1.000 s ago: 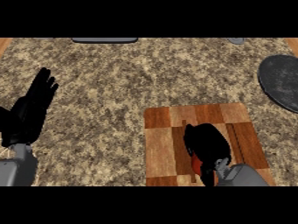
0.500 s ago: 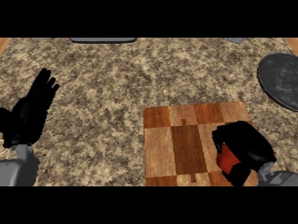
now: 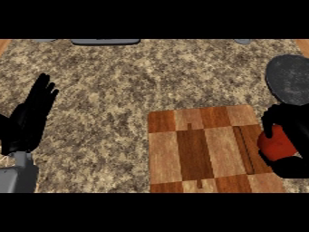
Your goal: Pick the bell pepper from the cutting board and place it in the pan
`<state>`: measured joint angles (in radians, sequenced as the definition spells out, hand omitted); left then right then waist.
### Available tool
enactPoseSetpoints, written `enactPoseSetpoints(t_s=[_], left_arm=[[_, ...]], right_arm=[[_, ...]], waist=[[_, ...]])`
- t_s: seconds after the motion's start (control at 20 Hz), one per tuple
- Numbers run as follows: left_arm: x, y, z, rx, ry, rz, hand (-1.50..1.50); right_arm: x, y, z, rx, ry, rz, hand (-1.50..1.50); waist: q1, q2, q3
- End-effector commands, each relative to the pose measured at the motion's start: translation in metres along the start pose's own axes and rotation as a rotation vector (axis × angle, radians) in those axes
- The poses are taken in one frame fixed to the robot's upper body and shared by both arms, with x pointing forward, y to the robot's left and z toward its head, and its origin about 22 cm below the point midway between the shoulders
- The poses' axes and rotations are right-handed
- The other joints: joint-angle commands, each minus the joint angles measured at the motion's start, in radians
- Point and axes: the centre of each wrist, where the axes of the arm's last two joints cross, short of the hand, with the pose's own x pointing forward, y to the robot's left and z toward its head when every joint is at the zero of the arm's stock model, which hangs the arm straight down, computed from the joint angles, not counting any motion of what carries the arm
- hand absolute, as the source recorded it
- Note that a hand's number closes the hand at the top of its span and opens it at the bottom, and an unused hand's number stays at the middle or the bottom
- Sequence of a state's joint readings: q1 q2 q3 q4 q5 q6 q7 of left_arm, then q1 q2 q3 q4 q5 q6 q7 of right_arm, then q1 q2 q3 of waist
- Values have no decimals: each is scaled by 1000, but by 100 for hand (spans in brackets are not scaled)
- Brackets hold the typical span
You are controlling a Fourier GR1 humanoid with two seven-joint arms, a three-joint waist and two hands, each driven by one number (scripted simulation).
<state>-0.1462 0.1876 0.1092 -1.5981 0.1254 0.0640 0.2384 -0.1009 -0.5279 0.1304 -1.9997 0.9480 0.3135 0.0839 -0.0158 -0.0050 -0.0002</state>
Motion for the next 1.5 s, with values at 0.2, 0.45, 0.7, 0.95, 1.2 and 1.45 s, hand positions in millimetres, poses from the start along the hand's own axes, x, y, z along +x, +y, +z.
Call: enactPoseSetpoints(t_s=[0.2,0.45,0.7,0.95,1.2,1.45], left_arm=[[12,-14,0,-30,-14,-4,0],[8,-22,-5,-24,-21,3,0],[-3,-11,-1,-30,-14,-6,0],[12,-3,-13,-27,-21,-17,0],[5,-19,-16,-55,-32,6,0],[-8,-26,-3,-61,-20,-8,0]], right_arm=[[-25,-57,4,-152,43,-56,150],[-54,-69,-12,-187,159,-103,150],[-118,-78,-28,-238,232,-157,150],[-179,-76,-31,-289,271,-192,150],[-216,-19,-38,-270,303,-196,150],[-245,-9,-42,-275,258,-233,150]], waist=[[16,5,0],[19,6,0],[26,8,0],[31,12,1],[40,17,2],[55,19,3]])
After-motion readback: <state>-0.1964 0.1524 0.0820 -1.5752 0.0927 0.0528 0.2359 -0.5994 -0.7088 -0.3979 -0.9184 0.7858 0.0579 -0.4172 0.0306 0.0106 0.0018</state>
